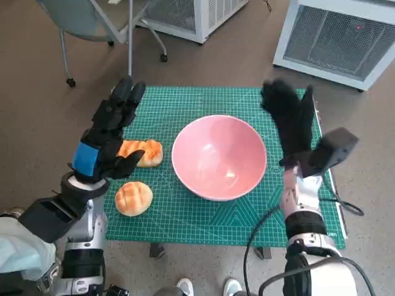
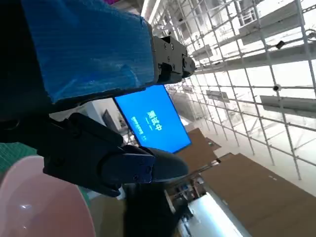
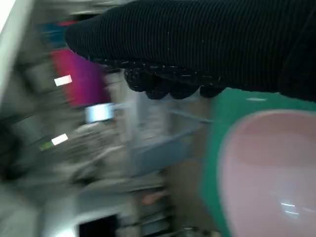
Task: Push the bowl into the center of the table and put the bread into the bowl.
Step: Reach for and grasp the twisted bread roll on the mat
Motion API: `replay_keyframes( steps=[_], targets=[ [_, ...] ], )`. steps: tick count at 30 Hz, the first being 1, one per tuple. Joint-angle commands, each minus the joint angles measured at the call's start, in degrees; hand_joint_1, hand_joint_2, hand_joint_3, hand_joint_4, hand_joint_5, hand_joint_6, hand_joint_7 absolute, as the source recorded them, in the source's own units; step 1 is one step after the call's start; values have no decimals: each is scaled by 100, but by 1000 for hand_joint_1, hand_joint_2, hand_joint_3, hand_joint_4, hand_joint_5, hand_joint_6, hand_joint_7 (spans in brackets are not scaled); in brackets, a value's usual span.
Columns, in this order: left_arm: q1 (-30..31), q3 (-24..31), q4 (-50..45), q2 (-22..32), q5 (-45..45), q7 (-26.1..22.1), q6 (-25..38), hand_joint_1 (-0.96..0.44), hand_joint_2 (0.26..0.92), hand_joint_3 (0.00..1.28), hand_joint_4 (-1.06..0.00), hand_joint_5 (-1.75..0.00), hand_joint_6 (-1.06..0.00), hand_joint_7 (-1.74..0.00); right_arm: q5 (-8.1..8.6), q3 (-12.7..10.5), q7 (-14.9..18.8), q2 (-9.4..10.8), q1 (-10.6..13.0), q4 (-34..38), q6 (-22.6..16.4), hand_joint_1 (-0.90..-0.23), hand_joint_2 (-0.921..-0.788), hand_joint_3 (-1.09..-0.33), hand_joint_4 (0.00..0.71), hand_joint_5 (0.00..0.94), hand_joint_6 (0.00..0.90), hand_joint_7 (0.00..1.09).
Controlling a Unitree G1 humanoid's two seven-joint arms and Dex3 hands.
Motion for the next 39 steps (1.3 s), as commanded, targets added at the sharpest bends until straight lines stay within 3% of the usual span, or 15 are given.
replay_keyframes(
  steps=[1,5,10,18,23,26,30,33,36,39],
  targets=[
    [-174,145,125,269,272,158,-100,-655,921,377,-195,-5,-197,-54,316,189,428,160,660,-1132,-71,-624,-921,-709,-1,-1,76,168],
    [-237,198,185,494,509,248,-138,-636,921,364,-197,-5,-199,-51,439,440,606,161,1140,-2230,-78,-635,-921,-695,-1,-1,41,268],
    [-309,210,213,725,717,328,-88,-617,921,324,-199,-4,-200,-45,409,720,693,63,1639,-3268,-68,-633,-921,-685,-1,0,7,362],
    [-390,135,226,1136,1354,595,39,-645,921,292,-200,-2,-200,-36,205,1053,668,-185,2190,-4229,56,-665,-921,-684,9,4,-1,381],
    [-452,41,177,1460,1866,717,254,-666,921,261,-195,-3,-199,-30,201,1176,615,-295,2418,-4601,201,-676,-921,-685,12,5,-1,381],
    [-508,-49,43,1729,2145,655,658,-659,921,167,-178,-2,-208,-29,219,1213,579,-331,2507,-4715,272,-670,-921,-687,12,5,-1,372],
    [-547,-230,-323,2062,2651,578,1340,-612,871,39,-145,0,-245,-31,266,1236,535,-341,2545,-4739,350,-657,-921,-689,11,4,-1,358],
    [-586,-375,-667,2235,2989,485,1989,-554,824,18,-129,-1,-258,-31,277,1245,498,-328,2547,-4732,378,-651,-921,-690,10,3,-1,354],
    [-721,-617,-1138,2347,3367,187,3079,-425,767,8,-115,-2,-282,-36,240,1262,425,-294,2565,-4752,394,-644,-921,-690,9,3,-1,347],
    [-828,-822,-1388,2346,3596,-21,3741,-298,733,3,-126,-7,-308,-40,256,1278,404,-277,2576,-4758,404,-641,-921,-692,7,2,-1,339]
  ],
)
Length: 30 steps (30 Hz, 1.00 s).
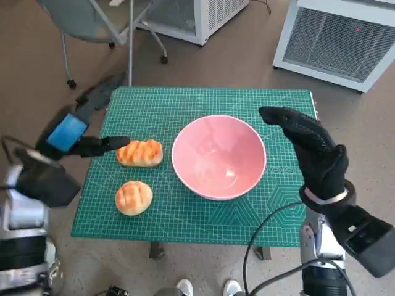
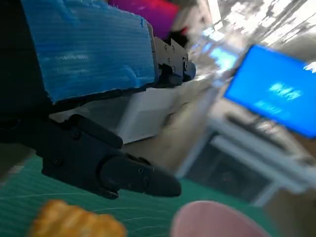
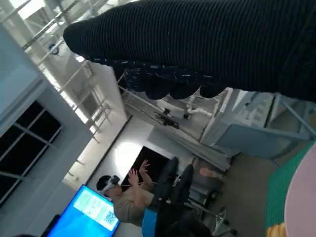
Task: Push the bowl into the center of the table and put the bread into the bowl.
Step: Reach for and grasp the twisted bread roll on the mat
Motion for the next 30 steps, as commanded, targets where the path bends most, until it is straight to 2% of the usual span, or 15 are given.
replay_keyframes(
  steps=[1,6,14,20,30],
  targets=[
    [-321,-465,-601,144,522,-445,1349,-265,726,2,-133,-9,-317,-40,11,59,-90,29,129,-18,115,-641,-921,-693,6,1,-1,336],
    [-566,-882,-579,101,827,-761,1985,-157,706,1,-147,-7,-330,-29,67,77,-107,55,125,-3,150,-641,-921,-694,4,0,-1,330],
    [-1151,-1566,228,-5,1163,-1033,2343,-174,708,3,-149,-3,-329,-16,99,82,-125,62,109,35,174,-641,-921,-694,4,0,-1,325],
    [-1647,-2077,1230,-131,1401,-1071,2251,-231,715,5,-156,-3,-328,-8,131,101,-137,56,137,-15,207,-641,-921,-694,4,0,-1,324],
    [-2161,-2692,2578,-392,1790,-836,1850,-302,721,4,-167,-3,-330,-4,171,81,-122,30,154,-13,244,-645,-921,-694,3,0,-1,323]
  ],
)
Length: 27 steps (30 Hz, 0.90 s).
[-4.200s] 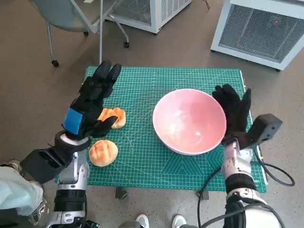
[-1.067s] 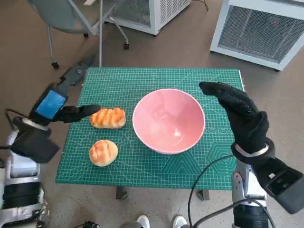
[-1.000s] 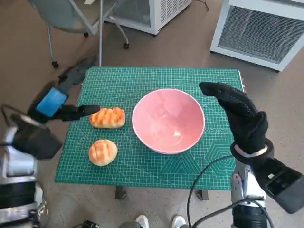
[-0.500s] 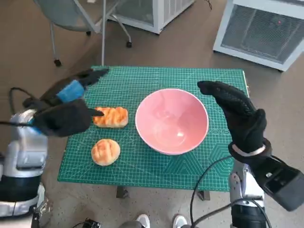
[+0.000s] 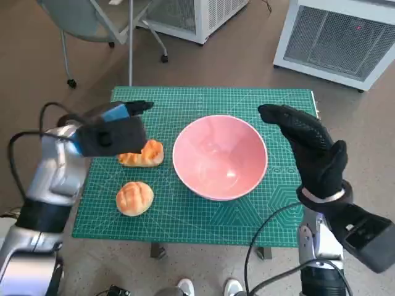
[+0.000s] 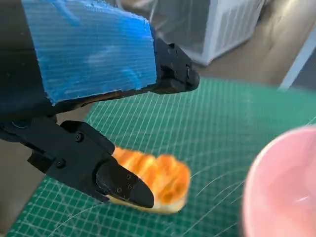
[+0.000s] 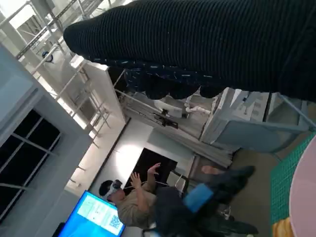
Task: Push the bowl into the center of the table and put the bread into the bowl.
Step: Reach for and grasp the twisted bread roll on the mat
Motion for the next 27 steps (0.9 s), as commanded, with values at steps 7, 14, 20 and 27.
replay_keyframes(
  steps=[7,14,20,27],
  targets=[
    [-426,-432,1039,-291,347,292,-260,-330,723,4,-172,-3,-331,-3,59,-6,-17,-22,140,-20,127,-647,-921,-694,3,0,-1,322],
    [-550,-541,1622,-422,382,453,-417,-322,721,3,-176,-2,-347,-9,23,2,-46,-20,168,-77,151,-647,-921,-695,2,0,-1,321],
    [-661,-627,2050,-507,401,515,-442,-287,722,3,-172,0,-366,-13,-1,-1,-71,-34,178,-112,176,-649,-921,-696,2,0,-1,320],
    [-776,-717,2494,-642,434,620,-421,-236,720,1,-179,-3,-384,-15,7,7,-59,-45,192,-126,193,-651,-921,-695,2,0,-1,320]
  ],
)
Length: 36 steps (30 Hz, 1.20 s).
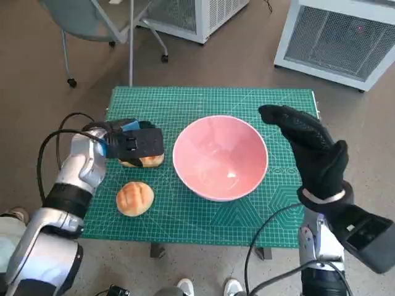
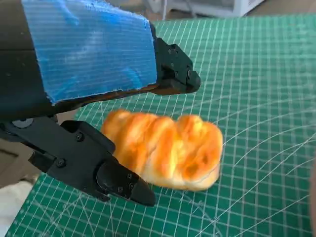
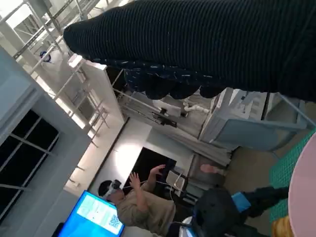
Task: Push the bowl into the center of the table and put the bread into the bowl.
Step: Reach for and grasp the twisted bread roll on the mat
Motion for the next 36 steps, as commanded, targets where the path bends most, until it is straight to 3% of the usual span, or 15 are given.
replay_keyframes(
  steps=[1,7,9,10,11,14,17,19,22,26,36],
  targets=[
    [-195,-75,291,-101,64,117,-13,-227,720,1,-182,-4,-388,-15,15,12,-24,-24,153,-29,98,-651,-921,-695,2,0,-1,320],
    [-224,-188,589,-217,129,461,-138,-137,737,7,-287,-30,-457,-32,29,17,-16,-39,185,-109,135,-652,-921,-696,2,0,-1,320],
    [-209,-248,690,-240,187,679,-250,-104,751,11,-386,-54,-493,-36,27,16,-16,-42,194,-132,146,-652,-921,-697,2,0,-1,320],
    [-199,-278,732,-246,217,784,-308,-73,765,15,-510,-100,-538,-48,28,15,-15,-43,199,-143,150,-652,-921,-697,2,0,-1,320],
    [-186,-323,779,-254,266,917,-367,-62,771,15,-551,-124,-557,-47,31,14,-12,-46,207,-156,155,-652,-921,-697,1,0,-1,320],
    [-174,-423,889,-268,378,1195,-495,230,872,44,-647,-858,-678,-83,38,13,-8,-49,225,-186,165,-652,-921,-698,1,0,-1,320],
    [-170,-536,1000,-276,499,1488,-645,328,905,42,-693,-1088,-765,-236,71,-2,14,-54,207,-158,172,-652,-921,-698,1,0,-1,320],
    [-180,-597,1072,-287,573,1638,-717,169,911,42,-715,-1167,-721,-594,84,-5,24,-55,201,-147,172,-652,-921,-698,1,0,-1,320],
    [-203,-669,1163,-304,646,1781,-789,56,909,36,-717,-1197,-728,-858,84,1,28,-52,210,-155,163,-650,-921,-697,1,0,-1,320],
    [-229,-697,1235,-295,655,1831,-891,13,904,33,-715,-1132,-743,-1031,80,7,31,-48,207,-145,154,-647,-921,-697,1,1,-1,321],
    [-287,-616,1220,-241,581,1791,-988,1,913,27,-725,-1088,-705,-1131,109,3,54,-45,213,-143,146,-644,-921,-699,0,0,-1,319]
  ],
)
